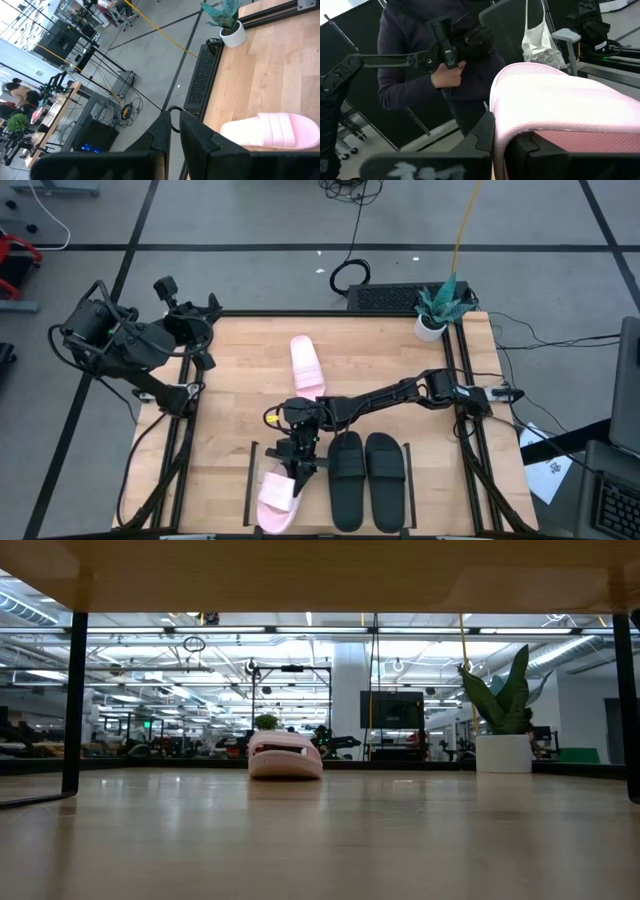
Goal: Pick and place slides into the shelf
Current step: Put the left pink slipper on the shelf
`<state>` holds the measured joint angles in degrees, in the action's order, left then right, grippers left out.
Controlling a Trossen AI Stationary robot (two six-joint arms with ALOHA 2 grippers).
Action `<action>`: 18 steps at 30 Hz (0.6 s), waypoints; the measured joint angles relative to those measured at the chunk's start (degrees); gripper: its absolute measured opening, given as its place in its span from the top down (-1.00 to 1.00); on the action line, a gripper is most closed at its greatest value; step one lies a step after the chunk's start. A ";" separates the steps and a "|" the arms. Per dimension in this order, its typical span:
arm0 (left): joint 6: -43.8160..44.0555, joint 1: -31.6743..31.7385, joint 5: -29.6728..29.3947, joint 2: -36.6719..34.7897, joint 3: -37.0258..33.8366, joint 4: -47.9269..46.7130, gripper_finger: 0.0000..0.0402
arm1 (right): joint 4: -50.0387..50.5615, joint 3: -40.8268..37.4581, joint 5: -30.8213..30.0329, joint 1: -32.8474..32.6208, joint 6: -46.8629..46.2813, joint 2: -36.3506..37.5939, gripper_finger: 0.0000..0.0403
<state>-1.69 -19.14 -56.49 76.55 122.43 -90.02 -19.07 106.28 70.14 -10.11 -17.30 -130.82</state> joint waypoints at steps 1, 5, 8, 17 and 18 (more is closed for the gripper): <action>-0.02 -0.01 0.02 -0.01 0.00 0.01 0.78 | 0.02 0.00 -0.22 0.00 -0.04 0.00 0.91; -0.11 -0.02 0.02 -0.02 0.00 0.00 0.78 | 0.02 0.00 -1.11 -0.04 -0.61 0.00 0.77; -0.11 -0.01 0.04 -0.01 0.00 0.00 0.78 | 0.02 -0.02 -1.11 -0.05 -0.88 0.00 0.63; -0.09 0.00 0.07 -0.02 0.00 0.02 0.78 | 0.03 -0.02 -1.33 -0.07 -2.02 0.00 0.40; -0.09 -0.02 0.07 0.00 0.00 0.00 0.78 | 0.02 -0.02 -1.36 -0.04 -2.67 0.00 0.40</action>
<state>-1.78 -19.16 -56.42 76.55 122.43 -90.02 -19.05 106.26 68.78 -10.15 -19.97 -130.82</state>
